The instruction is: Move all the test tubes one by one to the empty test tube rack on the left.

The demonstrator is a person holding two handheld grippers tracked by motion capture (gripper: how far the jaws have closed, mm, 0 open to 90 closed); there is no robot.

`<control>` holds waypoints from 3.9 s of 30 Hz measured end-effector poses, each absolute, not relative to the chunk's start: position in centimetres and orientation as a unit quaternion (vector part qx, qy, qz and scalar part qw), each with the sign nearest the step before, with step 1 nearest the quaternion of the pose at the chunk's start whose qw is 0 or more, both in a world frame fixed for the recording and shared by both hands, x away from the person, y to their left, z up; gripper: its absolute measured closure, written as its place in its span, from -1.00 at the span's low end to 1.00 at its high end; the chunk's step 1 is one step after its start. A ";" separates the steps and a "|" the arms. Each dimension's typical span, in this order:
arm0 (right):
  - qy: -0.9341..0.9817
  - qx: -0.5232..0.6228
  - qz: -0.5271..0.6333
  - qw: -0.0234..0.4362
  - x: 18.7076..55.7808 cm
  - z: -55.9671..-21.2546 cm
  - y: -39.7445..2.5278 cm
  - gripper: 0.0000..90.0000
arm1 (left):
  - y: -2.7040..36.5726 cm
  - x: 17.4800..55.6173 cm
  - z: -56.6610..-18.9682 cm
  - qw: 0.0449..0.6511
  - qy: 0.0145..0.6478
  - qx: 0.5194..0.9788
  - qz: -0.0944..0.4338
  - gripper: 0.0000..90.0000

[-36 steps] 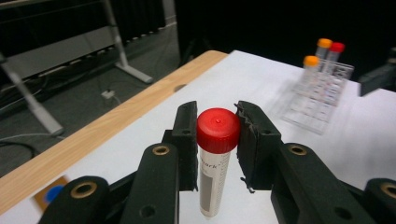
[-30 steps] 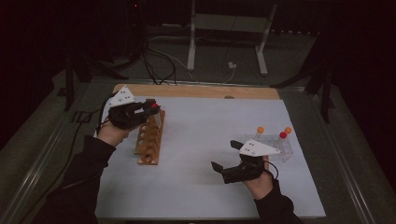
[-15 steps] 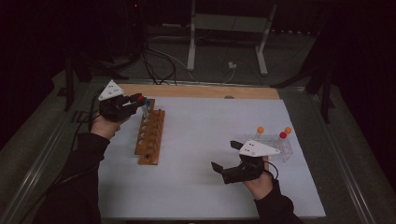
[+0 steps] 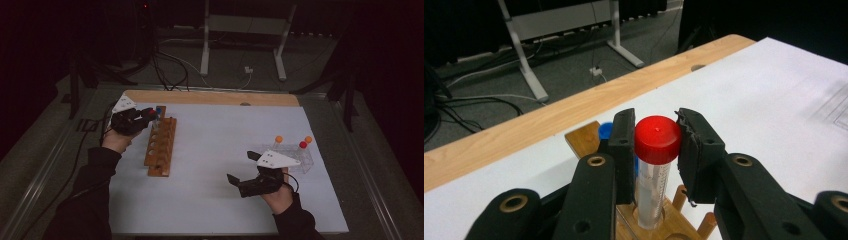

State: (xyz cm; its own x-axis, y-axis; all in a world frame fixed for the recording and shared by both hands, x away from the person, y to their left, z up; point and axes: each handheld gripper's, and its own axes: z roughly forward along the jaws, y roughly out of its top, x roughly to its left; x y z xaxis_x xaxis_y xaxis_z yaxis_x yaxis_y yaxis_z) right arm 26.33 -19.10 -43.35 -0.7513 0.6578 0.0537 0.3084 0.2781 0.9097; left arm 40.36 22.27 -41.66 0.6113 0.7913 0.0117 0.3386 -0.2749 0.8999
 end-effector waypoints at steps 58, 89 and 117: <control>0.716 0.447 0.456 0.280 27.5 -42.4 -31.4 -0.83 | 16.4 31.8 -41.7 0.536 0.242 0.798 0.129 -0.96; 0.709 0.530 0.361 0.293 31.1 -46.8 -35.0 0.57 | 15.9 31.5 -42.2 0.533 0.232 0.806 0.113 -0.96; 0.697 0.487 0.409 0.332 28.4 -41.8 -34.2 0.66 | 15.9 31.4 -42.0 0.533 0.230 0.807 0.105 -0.95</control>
